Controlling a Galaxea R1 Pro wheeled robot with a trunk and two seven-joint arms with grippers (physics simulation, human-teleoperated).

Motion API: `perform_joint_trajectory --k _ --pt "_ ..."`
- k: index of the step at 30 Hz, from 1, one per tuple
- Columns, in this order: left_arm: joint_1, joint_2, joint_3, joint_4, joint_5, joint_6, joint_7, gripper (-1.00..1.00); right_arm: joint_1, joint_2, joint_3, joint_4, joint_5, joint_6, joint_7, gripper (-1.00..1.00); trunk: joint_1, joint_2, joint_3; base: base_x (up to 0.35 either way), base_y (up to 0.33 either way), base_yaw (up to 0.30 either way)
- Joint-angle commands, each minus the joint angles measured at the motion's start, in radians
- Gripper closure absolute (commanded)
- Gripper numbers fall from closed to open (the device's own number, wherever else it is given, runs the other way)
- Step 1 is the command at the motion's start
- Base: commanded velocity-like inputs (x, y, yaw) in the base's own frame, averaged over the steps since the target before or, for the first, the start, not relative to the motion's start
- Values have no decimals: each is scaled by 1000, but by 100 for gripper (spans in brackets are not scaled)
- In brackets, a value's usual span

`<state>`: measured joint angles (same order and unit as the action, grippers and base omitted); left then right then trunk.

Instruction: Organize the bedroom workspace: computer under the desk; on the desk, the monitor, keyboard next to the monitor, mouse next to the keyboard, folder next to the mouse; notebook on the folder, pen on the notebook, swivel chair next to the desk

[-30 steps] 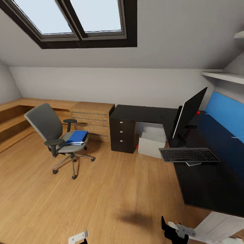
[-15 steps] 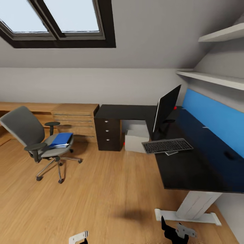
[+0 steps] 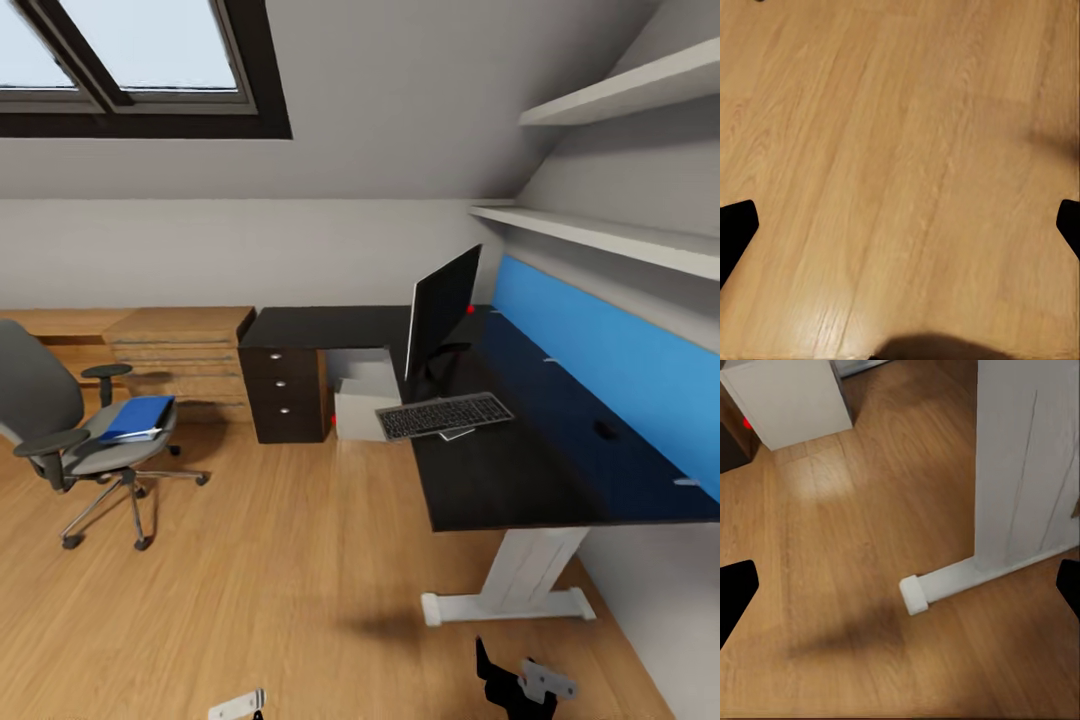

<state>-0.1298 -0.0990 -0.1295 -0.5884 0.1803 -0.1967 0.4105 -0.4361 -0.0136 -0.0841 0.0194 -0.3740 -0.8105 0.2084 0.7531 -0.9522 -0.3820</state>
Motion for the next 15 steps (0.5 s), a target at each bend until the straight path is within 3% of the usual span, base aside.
perform_joint_trajectory --k 1,15 --pt "-1 1 -7 0 11 -5 7 -100 -1 0 -8 2 -3 -3 10 -100 0 -1 -1 -192 -279 -11" --pt "-1 2 -9 1 11 -6 7 -100 -1 0 -9 2 -3 -3 11 -100 0 -1 -2 -191 -285 -2"
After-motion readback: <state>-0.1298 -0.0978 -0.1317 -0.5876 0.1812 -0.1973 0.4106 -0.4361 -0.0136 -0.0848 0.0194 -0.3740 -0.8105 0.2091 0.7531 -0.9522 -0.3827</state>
